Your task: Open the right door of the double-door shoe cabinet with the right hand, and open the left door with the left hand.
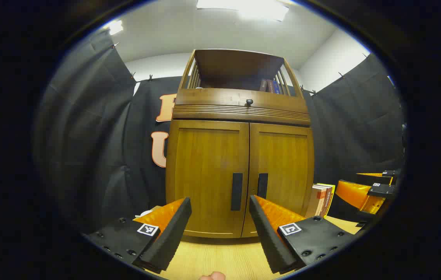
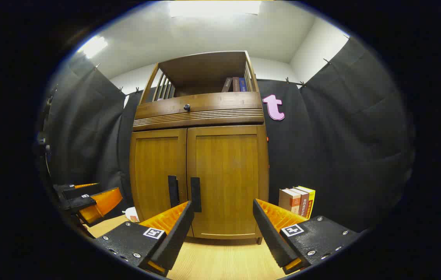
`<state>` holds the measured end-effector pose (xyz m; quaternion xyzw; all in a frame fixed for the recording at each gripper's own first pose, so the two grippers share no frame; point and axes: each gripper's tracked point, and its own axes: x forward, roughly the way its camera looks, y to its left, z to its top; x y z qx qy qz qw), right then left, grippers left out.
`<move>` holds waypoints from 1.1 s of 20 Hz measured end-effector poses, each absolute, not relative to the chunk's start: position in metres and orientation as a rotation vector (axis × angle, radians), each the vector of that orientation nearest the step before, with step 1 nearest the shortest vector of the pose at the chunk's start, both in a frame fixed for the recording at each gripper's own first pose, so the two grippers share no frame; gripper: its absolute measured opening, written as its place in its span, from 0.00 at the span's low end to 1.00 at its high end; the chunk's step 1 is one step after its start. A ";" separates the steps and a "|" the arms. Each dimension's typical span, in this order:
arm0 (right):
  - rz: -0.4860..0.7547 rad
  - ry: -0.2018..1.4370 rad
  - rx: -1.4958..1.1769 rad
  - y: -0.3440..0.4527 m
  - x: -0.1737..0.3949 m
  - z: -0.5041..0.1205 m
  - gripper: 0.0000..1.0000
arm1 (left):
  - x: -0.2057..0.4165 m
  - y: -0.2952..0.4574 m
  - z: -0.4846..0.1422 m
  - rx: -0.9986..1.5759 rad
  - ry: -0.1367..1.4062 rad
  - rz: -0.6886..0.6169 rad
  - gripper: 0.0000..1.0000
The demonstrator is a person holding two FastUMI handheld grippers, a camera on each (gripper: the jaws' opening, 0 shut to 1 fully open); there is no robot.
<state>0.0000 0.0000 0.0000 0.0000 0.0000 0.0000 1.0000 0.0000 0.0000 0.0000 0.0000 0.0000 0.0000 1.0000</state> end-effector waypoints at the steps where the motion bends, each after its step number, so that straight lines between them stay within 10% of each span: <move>1: -0.002 0.000 -0.006 -0.001 -0.001 0.000 0.98 | -0.001 -0.002 -0.001 -0.008 -0.004 -0.005 0.96; 22: -0.019 0.019 0.006 -0.009 -0.001 -0.001 0.93 | -0.010 0.003 -0.005 0.003 0.014 0.024 0.96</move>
